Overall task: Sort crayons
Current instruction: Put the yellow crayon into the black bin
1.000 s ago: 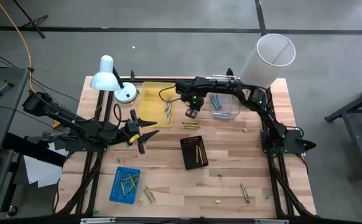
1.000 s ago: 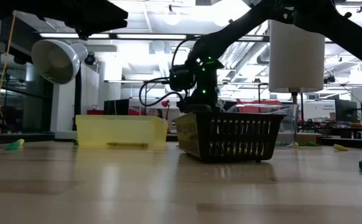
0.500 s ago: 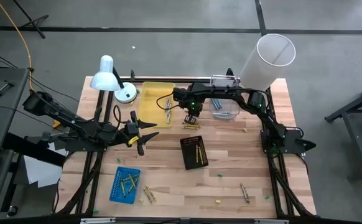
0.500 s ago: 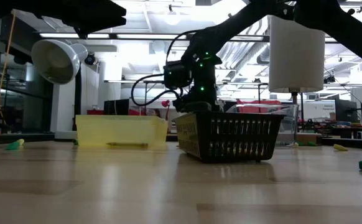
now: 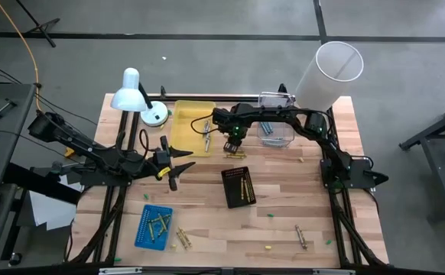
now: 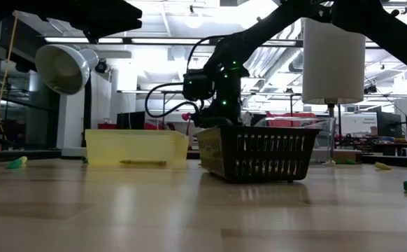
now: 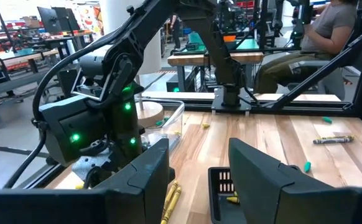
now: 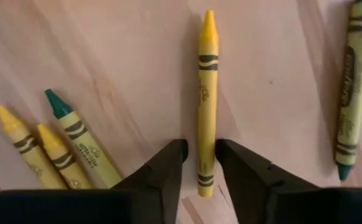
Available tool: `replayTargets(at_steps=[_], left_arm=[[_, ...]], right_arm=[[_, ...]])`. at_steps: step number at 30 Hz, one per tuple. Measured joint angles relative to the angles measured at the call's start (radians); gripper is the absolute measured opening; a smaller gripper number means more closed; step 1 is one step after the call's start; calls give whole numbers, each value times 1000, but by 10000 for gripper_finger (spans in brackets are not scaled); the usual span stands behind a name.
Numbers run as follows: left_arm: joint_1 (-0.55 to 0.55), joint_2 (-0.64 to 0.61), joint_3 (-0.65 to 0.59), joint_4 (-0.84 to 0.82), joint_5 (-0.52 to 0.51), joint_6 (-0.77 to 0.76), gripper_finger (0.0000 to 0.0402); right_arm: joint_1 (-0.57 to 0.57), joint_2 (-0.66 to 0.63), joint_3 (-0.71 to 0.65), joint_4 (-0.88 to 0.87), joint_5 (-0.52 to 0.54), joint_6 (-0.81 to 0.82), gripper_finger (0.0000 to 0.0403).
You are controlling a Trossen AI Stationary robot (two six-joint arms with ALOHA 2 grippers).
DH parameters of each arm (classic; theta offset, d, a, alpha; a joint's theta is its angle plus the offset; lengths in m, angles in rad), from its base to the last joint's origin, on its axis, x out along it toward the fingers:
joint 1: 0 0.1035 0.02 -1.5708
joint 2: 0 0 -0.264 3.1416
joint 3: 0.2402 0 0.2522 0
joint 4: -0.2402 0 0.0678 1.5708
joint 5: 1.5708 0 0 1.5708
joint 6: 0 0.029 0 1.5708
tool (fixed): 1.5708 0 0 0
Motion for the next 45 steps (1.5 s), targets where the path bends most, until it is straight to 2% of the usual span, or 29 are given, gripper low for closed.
replayTargets(at_steps=[3,5,7,10,12,20,23,33,41,45], left_arm=[[0,0,0,0,0,0,154],[0,0,0,0,0,0,154],[0,0,0,0,0,0,154],[0,0,0,1,0,0,154],[0,0,0,5,0,0,154],[-1,-1,10,25,0,-33,154],[-9,-11,20,24,-2,-61,154],[-91,-105,19,-38,-10,-28,154],[-122,-141,19,-145,-66,-89,154],[-125,-141,19,-160,-74,-121,154]], right_arm=[[1,-3,-22,10,26,20,126],[1,-6,-36,12,38,21,119],[5,-8,-43,14,47,15,97],[21,-8,-42,18,86,-10,33],[33,-7,-29,11,106,-18,14],[66,4,93,-47,144,-22,5],[73,-42,108,-50,148,-11,3],[93,-172,111,-34,179,13,1],[169,-253,112,-31,215,12,1],[213,-331,35,22,251,11,0]])
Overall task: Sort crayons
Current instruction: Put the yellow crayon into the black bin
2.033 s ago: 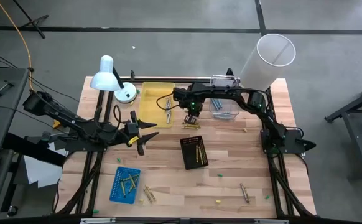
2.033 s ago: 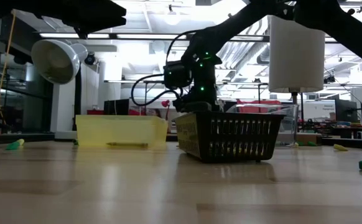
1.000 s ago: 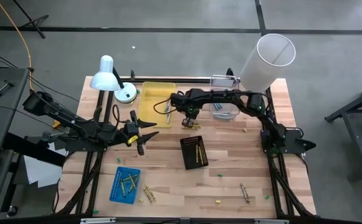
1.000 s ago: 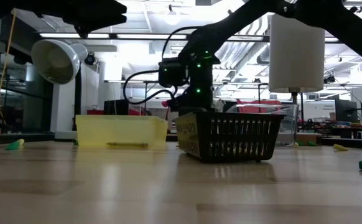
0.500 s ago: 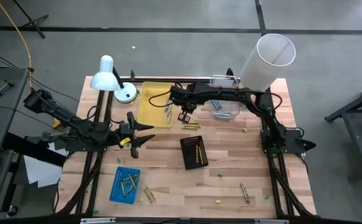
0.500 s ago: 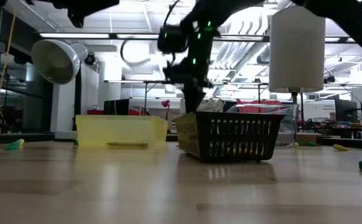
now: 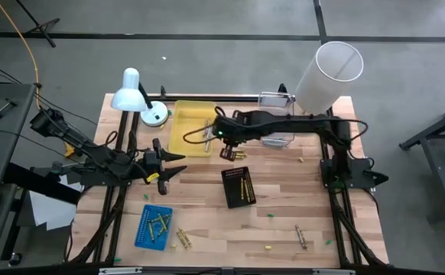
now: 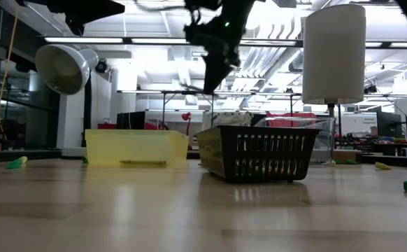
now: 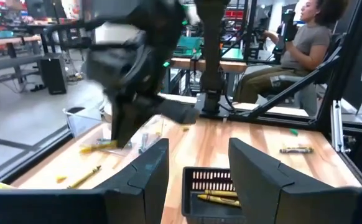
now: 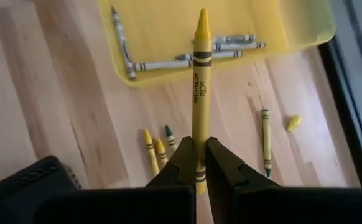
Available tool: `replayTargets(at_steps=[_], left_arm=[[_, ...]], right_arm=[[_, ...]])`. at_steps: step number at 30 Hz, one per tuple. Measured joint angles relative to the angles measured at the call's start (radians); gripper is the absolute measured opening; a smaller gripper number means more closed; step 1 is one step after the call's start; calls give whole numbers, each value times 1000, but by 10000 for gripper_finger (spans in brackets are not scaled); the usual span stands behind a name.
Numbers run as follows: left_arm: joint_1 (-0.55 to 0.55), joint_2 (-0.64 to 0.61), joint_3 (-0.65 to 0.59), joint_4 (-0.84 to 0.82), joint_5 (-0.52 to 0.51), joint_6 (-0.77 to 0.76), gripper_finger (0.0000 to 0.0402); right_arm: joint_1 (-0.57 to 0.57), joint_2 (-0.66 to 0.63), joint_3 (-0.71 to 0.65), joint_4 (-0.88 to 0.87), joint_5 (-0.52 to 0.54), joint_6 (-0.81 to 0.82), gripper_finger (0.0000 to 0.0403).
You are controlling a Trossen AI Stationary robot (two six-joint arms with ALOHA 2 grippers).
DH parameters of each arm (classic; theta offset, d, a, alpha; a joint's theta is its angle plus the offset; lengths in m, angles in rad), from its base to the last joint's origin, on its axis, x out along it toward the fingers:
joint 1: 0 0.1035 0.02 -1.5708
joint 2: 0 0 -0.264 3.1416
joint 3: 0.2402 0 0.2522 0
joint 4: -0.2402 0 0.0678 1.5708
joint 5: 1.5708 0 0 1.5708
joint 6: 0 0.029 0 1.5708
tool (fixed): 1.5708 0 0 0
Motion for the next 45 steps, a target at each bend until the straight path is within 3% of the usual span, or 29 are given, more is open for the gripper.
replayTargets(at_steps=[8,13,18,23,29,37,45], left_arm=[[0,0,0,3,0,-11,154],[0,0,0,16,-24,-11,154],[13,0,0,36,-60,-10,154],[31,0,0,49,-60,-10,154],[36,1,0,45,-57,-10,154],[36,1,-1,50,-57,-1,154],[36,1,-1,51,-57,10,154]], right_arm=[[58,-341,-488,351,13,130,0],[135,-566,-813,699,14,234,0],[229,-648,-1014,985,5,379,0],[340,-616,-1042,1008,4,579,0],[455,-503,-969,1001,81,743,0],[477,-360,-917,943,79,974,0],[502,-339,-915,952,72,1075,0]])
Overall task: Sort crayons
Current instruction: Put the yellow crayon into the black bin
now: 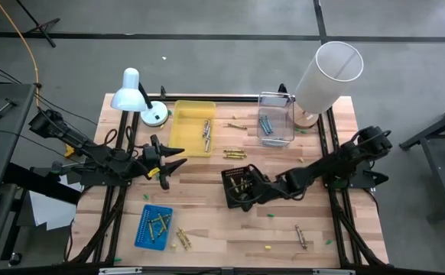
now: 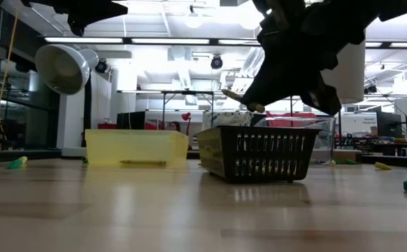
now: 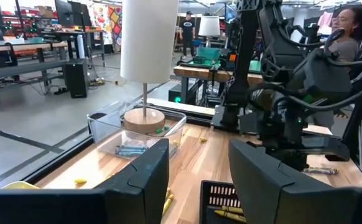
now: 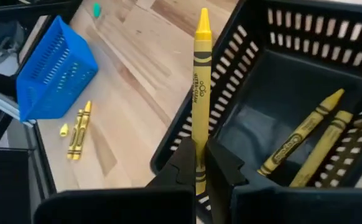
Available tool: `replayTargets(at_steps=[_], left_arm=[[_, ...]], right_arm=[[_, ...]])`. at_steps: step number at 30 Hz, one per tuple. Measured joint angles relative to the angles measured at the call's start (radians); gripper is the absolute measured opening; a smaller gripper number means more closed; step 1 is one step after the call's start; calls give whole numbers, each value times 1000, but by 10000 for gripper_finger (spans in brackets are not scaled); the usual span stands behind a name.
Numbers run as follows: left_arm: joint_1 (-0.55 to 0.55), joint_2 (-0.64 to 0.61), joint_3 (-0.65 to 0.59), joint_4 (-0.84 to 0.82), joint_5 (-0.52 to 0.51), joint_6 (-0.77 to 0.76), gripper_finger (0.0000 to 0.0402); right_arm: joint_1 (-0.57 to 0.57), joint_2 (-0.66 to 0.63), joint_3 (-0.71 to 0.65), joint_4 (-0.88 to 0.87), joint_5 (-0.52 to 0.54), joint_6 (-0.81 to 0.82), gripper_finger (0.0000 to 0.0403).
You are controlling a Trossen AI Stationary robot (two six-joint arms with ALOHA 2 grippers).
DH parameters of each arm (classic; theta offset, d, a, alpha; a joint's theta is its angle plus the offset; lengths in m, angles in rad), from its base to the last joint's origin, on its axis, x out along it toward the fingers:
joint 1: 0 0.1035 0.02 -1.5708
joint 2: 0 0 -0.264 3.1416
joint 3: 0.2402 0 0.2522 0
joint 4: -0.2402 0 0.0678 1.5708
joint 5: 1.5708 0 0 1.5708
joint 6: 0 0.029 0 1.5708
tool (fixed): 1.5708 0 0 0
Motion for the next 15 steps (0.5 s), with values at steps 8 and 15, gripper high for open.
replayTargets(at_steps=[8,15], left_arm=[[0,0,0,0,0,2,154],[0,0,0,0,0,6,154]], right_arm=[[7,0,0,35,0,1,0],[7,0,0,34,0,-8,0]])
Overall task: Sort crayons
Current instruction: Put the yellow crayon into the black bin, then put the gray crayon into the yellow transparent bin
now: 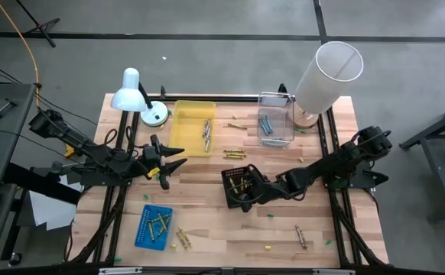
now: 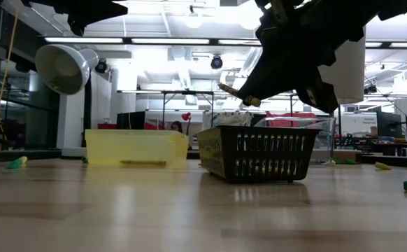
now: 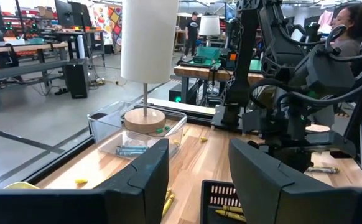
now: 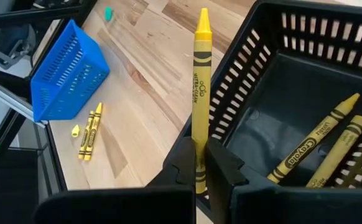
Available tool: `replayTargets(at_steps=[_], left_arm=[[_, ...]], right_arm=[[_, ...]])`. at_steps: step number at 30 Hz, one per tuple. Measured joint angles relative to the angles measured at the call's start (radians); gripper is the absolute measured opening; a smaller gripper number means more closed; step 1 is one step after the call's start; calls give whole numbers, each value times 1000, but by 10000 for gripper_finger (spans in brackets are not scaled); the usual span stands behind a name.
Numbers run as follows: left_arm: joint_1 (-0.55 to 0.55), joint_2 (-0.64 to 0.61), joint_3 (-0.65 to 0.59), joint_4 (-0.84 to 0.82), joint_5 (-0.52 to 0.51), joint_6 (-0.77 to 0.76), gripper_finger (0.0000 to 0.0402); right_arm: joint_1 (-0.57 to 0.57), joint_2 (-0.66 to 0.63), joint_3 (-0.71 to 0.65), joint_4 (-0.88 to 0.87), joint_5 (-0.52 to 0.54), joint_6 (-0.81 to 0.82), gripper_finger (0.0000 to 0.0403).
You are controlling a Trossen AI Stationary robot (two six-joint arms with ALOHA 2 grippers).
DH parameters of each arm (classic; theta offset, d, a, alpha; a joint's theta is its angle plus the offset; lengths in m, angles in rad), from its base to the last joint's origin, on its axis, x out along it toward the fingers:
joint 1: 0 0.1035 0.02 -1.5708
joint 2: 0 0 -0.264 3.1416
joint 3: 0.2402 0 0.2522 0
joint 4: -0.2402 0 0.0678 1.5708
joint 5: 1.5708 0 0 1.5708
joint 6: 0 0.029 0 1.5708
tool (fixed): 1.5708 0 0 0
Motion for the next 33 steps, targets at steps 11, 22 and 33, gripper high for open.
replayTargets(at_steps=[11,22,33], left_arm=[[0,0,0,0,0,0,154],[0,0,0,0,0,0,154],[0,0,0,-1,0,0,154]], right_arm=[[0,0,0,0,0,-16,0],[0,-1,0,0,-8,-15,2],[0,-1,0,-1,-9,-14,97]])
